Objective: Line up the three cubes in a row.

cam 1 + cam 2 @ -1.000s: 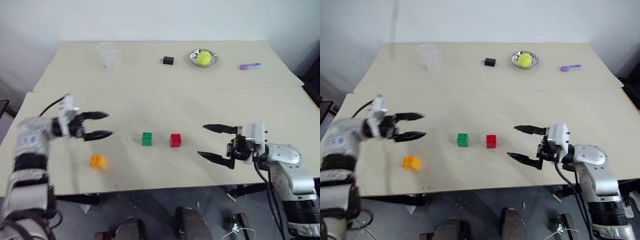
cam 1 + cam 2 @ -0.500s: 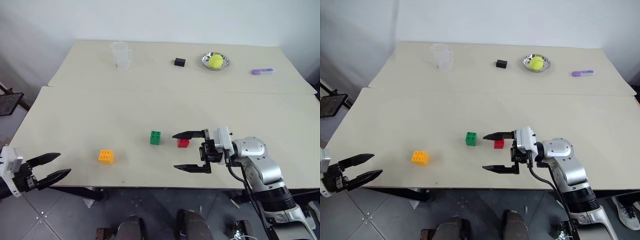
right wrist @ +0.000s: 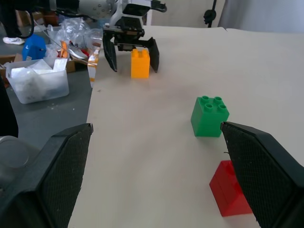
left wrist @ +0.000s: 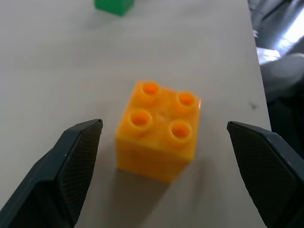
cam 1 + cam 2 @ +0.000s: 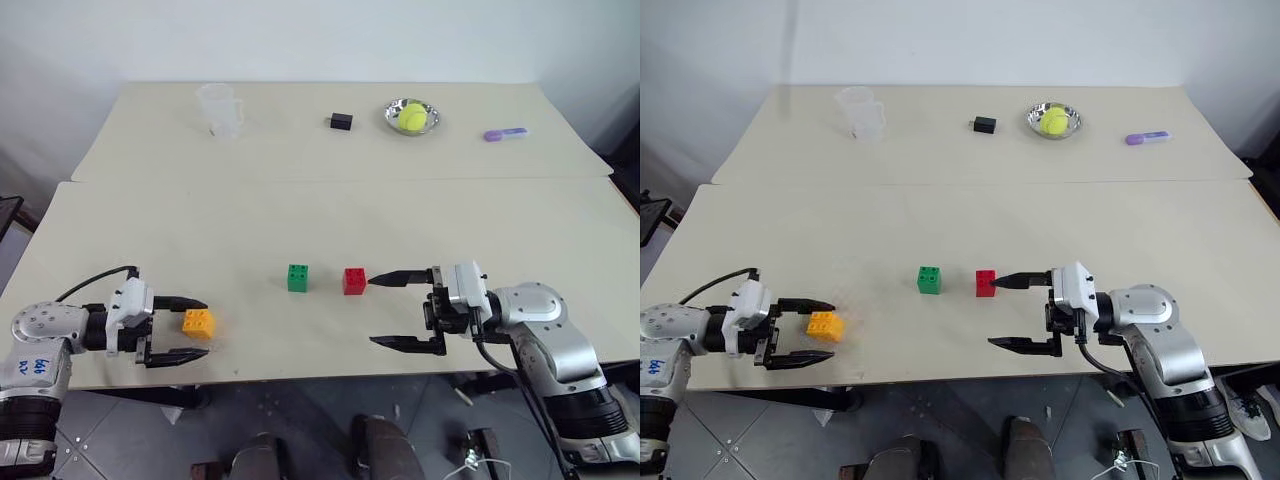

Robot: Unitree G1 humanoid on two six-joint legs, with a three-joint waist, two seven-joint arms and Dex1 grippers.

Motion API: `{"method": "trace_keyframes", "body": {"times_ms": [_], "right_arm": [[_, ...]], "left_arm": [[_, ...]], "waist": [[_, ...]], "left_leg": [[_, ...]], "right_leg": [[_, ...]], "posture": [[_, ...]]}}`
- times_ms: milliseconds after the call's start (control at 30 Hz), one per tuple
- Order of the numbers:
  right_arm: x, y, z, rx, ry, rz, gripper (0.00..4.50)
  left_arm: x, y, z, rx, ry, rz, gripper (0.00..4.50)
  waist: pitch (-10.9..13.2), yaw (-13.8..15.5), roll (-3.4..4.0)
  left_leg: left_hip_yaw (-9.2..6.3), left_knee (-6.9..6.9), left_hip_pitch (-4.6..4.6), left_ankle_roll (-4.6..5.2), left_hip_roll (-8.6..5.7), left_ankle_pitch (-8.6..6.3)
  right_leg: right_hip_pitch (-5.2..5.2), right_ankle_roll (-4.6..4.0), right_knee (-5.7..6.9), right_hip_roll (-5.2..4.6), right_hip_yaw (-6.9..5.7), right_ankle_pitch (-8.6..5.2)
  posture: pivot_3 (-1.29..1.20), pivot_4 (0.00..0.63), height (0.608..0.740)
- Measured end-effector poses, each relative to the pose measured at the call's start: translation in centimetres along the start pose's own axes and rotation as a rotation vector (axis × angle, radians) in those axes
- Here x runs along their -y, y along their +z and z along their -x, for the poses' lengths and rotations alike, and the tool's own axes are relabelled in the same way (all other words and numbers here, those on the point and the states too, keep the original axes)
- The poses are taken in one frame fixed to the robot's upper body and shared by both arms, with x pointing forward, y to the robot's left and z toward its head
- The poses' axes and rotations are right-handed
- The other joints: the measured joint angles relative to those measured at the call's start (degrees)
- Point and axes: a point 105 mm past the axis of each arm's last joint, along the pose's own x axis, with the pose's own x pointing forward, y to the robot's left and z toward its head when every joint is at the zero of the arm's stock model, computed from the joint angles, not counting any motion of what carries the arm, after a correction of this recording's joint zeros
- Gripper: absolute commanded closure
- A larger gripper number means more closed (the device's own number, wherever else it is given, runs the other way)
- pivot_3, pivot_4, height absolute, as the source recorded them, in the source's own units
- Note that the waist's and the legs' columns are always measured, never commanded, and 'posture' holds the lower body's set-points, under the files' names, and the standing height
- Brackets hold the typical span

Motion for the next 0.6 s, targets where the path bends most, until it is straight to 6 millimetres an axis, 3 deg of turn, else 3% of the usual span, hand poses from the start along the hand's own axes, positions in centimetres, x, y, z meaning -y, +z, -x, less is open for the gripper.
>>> {"method": "trace_keyframes", "body": {"times_ms": [133,267,367,500,600], "right_arm": [[-0.1,-0.1,0.4,-0.013,-0.02,-0.005,0.0],[-0.7,-0.9,1.2,-0.055,-0.027,-0.045,0.0],[-0.8,-1.1,1.5,-0.062,-0.039,-0.062,0.0],[-0.6,-0.9,2.1,-0.068,-0.062,-0.056,0.0],[-0.6,-0.8,2.2,-0.069,-0.07,-0.052,0.0]], "left_arm": [[-1.0,0.3,0.0,0.0,0.008,-0.048,1.78],[-1.5,1.4,-1.3,0.037,-0.013,-0.097,2.9],[-2.2,1.9,-2.0,0.048,-0.029,-0.108,3.0],[-5.6,5.1,-4.9,0.097,-0.049,-0.176,3.0],[-7.0,5.8,-5.8,0.049,-0.061,-0.224,3.0]], "waist": [[0.0,0.37,0.0],[0.0,0.51,-0.01],[0.0,0.33,0.0],[-0.03,1.32,-0.06],[-0.03,1.32,-0.07]], "left_leg": [[0.0,0.09,-0.01,0.07,-0.01,-0.04],[-0.01,0.09,-0.01,0.09,-0.02,-0.04],[-0.01,0.1,0.0,0.09,-0.02,-0.04],[-0.01,0.22,-0.03,0.16,-0.06,0.01],[0.05,0.11,-0.01,0.15,-0.07,-0.01]], "right_leg": [[0.08,0.0,-0.04,-0.04,0.01,0.0],[0.08,0.01,-0.03,-0.04,-0.01,0.01],[0.08,0.01,-0.01,-0.04,-0.01,0.01],[0.21,0.03,-0.13,-0.04,-0.05,0.02],[0.17,0.06,-0.17,-0.03,-0.05,0.04]], "posture": [[0.0,0.15,0.74],[0.0,0.15,0.74],[0.0,0.15,0.74],[0.0,0.15,0.74],[0.0,0.15,0.74]]}}
